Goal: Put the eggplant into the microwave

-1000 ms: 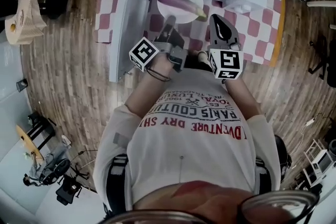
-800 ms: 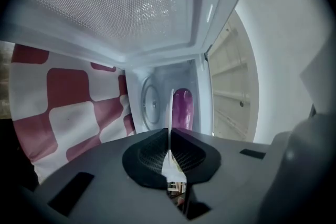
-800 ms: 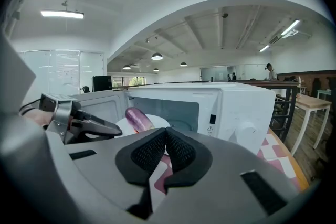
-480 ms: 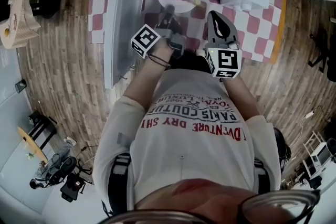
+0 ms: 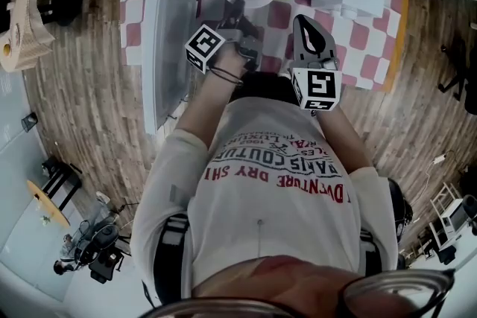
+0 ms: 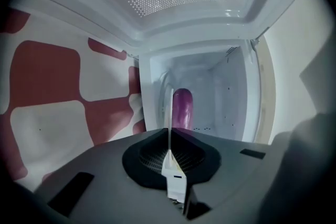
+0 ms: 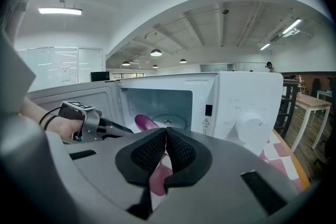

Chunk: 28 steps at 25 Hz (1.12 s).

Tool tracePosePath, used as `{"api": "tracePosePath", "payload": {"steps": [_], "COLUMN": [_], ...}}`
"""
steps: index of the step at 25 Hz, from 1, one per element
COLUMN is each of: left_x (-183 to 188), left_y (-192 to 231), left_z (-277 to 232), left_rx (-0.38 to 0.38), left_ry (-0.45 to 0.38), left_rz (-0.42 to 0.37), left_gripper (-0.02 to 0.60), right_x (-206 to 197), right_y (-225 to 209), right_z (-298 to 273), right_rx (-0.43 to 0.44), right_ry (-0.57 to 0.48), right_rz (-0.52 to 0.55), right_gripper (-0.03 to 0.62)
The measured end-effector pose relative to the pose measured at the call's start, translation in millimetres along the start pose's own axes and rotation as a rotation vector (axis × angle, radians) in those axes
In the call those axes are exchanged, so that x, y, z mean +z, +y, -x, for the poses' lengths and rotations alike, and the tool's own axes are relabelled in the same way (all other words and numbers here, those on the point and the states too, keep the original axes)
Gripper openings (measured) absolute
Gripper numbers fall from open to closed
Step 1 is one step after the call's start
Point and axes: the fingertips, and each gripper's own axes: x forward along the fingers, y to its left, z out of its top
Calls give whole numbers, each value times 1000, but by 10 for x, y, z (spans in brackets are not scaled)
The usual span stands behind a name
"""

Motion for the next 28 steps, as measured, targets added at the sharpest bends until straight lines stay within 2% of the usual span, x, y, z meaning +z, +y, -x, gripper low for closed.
{"api": "tracePosePath", "payload": {"steps": [17,28], "left_x": [57,86], "left_y": [96,111], "left_z": [-316,-496], "left_rx": [65,106], "left_ry": [-31,-46], "left_rz": [25,52], "left_gripper": [37,38], "right_x": [-38,-76], "right_y": [-157,-108], "right_z": [-314,-354], "right_rx": [0,27], "right_ry": [35,49], "right_rz": [-4,-11], "right_gripper": [26,26]}}
